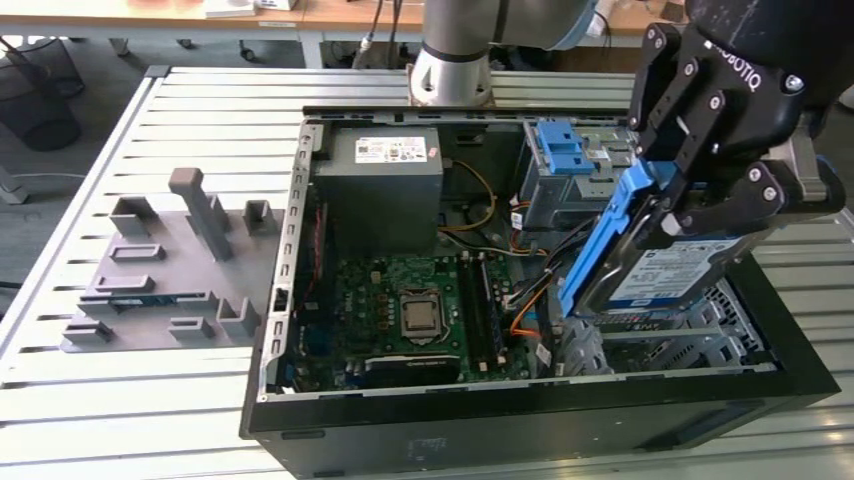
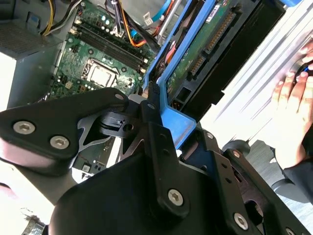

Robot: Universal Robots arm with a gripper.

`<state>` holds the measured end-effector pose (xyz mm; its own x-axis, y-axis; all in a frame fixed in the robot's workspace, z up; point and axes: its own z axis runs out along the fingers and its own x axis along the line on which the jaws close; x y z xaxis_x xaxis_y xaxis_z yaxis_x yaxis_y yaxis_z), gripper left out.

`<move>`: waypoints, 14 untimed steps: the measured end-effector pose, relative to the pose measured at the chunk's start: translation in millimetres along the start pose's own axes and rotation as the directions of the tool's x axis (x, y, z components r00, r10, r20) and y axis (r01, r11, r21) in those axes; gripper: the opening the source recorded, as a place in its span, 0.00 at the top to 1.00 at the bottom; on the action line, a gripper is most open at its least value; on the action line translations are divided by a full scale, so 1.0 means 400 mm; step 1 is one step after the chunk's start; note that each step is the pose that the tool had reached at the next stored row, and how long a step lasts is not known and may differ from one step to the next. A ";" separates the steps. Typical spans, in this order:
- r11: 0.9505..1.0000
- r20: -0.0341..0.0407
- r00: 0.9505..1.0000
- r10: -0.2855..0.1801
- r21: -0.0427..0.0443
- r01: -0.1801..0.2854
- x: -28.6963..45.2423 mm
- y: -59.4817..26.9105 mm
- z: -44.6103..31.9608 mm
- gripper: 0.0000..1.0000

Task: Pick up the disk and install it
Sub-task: 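Insert the disk into the insertion slot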

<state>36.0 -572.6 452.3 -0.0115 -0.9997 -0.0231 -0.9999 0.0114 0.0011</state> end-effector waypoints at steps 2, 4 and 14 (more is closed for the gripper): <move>1.000 0.000 1.000 0.000 0.000 0.000 0.000 -0.012 0.001 0.64; 1.000 0.000 1.000 0.000 0.000 0.000 0.000 -0.021 0.002 0.64; 1.000 0.000 1.000 0.000 0.000 0.000 0.000 -0.024 0.003 0.64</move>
<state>45.6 -572.8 451.1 -0.0115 -0.9997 -0.0231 -0.9999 0.0115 0.0011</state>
